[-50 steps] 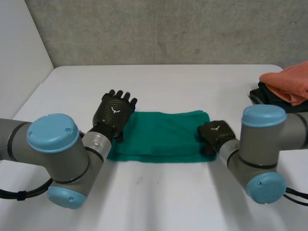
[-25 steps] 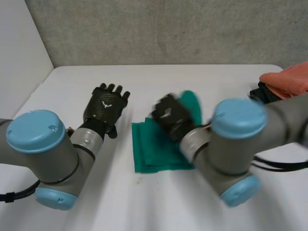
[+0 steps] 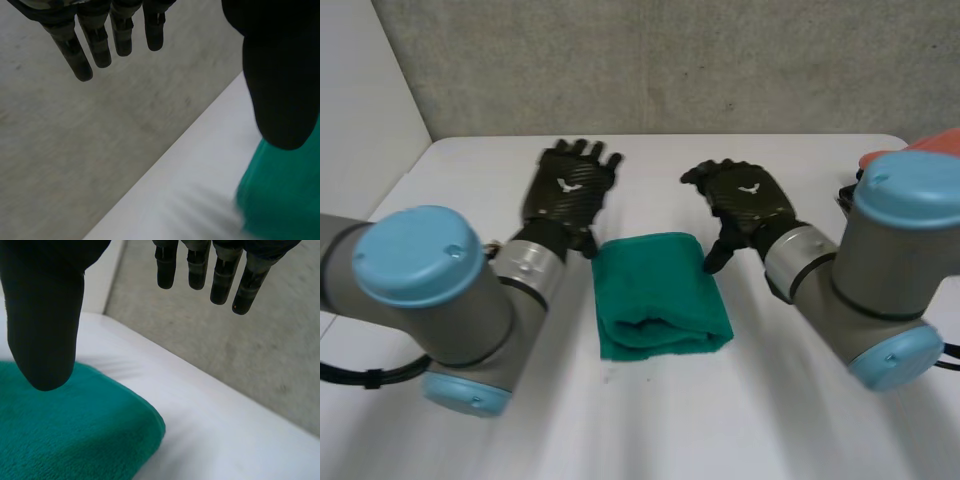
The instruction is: Fold the laundry.
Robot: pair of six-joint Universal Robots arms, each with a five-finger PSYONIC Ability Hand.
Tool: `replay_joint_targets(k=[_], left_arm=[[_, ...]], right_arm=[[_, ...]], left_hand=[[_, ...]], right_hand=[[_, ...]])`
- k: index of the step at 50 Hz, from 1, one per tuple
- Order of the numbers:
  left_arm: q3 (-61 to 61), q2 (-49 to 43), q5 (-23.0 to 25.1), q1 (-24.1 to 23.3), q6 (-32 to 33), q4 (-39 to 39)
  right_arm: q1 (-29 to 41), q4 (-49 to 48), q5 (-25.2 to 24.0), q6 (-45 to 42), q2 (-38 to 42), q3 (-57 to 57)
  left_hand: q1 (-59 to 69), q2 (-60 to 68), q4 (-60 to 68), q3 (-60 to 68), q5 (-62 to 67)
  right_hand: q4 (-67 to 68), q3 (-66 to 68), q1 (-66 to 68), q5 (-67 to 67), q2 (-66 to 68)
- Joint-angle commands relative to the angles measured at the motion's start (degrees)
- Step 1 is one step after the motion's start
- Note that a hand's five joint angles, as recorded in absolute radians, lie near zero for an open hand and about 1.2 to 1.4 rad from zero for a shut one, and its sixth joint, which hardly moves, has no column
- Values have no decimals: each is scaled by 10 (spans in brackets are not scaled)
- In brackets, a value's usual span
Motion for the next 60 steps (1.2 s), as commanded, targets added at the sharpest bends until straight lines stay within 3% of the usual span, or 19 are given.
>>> replay_joint_targets(k=[1,6,13,21,27,35,39,44,49,55,60], left_arm=[[69,-56,-1,-59,-77,-83],[110,-118,-28,-62,-87,-177],[131,-151,-86,-57,-55,-220],[126,-147,-90,-57,-11,-224],[126,-106,-76,-64,-13,-222],[128,8,7,-50,-18,-220],[127,55,66,-18,-39,-230],[133,80,164,14,-89,-278],[144,84,273,39,-119,-322],[144,88,285,41,-121,-324],[143,90,275,40,-121,-324]], right_arm=[[-9,102,-23,35,63,-74],[-10,168,-31,33,126,-130],[-9,199,-25,-7,180,-158],[-6,198,-17,-88,174,-160],[0,189,-19,-90,120,-147],[18,109,4,-94,21,-51],[38,62,16,-100,-14,29],[81,-28,21,-101,-2,120],[106,-112,38,-105,54,137],[113,-174,90,-170,97,119],[113,-186,94,-208,133,91]], left_hand=[[18,9,10,6,1],[21,12,13,9,5],[21,12,13,9,5],[18,9,10,6,2],[2,-6,-5,-10,-14],[4,-5,-4,-8,-12],[14,5,6,2,-2],[26,17,18,14,10],[39,31,32,27,23],[41,32,33,29,25],[41,32,33,29,25]], right_hand=[[-32,-21,-15,-36,-25],[-32,-21,-15,-36,-25],[-32,-21,-15,-36,-25],[-32,-21,-15,-36,-25],[-32,-21,-15,-36,-25],[-32,-21,-15,-36,-25],[-32,-21,-15,-36,-25],[-32,-21,-15,-36,-25],[-32,-21,-15,-36,-25],[-32,-21,-15,-36,-25],[-32,-21,-15,-36,-25]])
